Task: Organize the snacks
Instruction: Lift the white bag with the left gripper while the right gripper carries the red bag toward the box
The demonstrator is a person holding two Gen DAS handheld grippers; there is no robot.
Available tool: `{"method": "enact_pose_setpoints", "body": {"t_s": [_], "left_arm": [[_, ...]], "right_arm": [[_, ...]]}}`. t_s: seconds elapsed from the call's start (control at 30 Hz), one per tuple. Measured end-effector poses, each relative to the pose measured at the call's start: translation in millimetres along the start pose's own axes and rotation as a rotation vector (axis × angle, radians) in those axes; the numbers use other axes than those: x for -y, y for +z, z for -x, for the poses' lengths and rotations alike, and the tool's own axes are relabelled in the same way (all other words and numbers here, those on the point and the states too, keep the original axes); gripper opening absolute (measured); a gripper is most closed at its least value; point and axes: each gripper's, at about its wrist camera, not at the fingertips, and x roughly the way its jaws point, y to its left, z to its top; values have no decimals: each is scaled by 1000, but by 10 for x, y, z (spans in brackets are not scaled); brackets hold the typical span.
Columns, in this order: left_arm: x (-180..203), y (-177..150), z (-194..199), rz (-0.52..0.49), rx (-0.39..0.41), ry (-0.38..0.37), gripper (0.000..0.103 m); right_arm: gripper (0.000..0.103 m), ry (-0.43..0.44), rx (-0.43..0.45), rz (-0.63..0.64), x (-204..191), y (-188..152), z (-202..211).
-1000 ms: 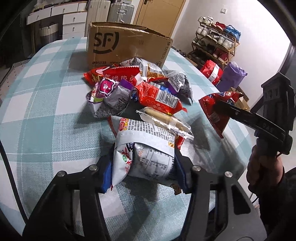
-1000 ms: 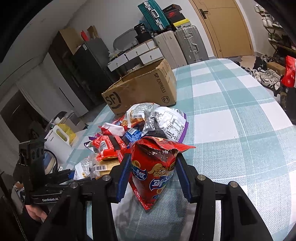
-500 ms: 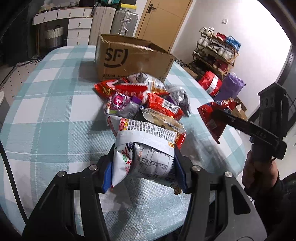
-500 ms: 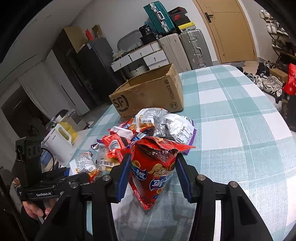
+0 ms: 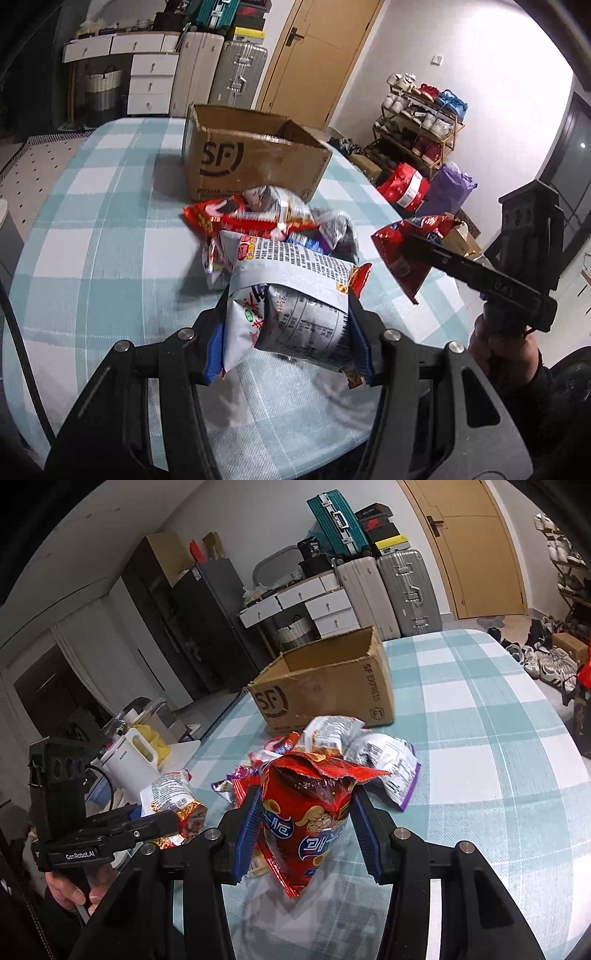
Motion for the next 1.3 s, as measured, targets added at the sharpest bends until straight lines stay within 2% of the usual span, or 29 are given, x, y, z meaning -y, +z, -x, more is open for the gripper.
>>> {"method": "enact_pose_setpoints", "body": {"t_s": [0.2, 0.33, 0.47, 0.9, 1.3], "left_arm": [[52, 249, 10, -8, 26, 20, 52], [31, 473, -69, 9, 15, 55, 52], [-4, 729, -160, 13, 16, 60, 52], [7, 1505, -576, -37, 29, 94, 52], [-234, 2282, -1039, -20, 7, 119, 52]], "right_arm": [[48, 28, 13, 7, -58, 132, -15], [48, 41, 20, 22, -85, 246, -45], [48, 57, 29, 33, -79, 418, -111], [48, 85, 42, 95, -51, 1135, -501], [48, 94, 21, 108, 33, 1789, -955]]}}
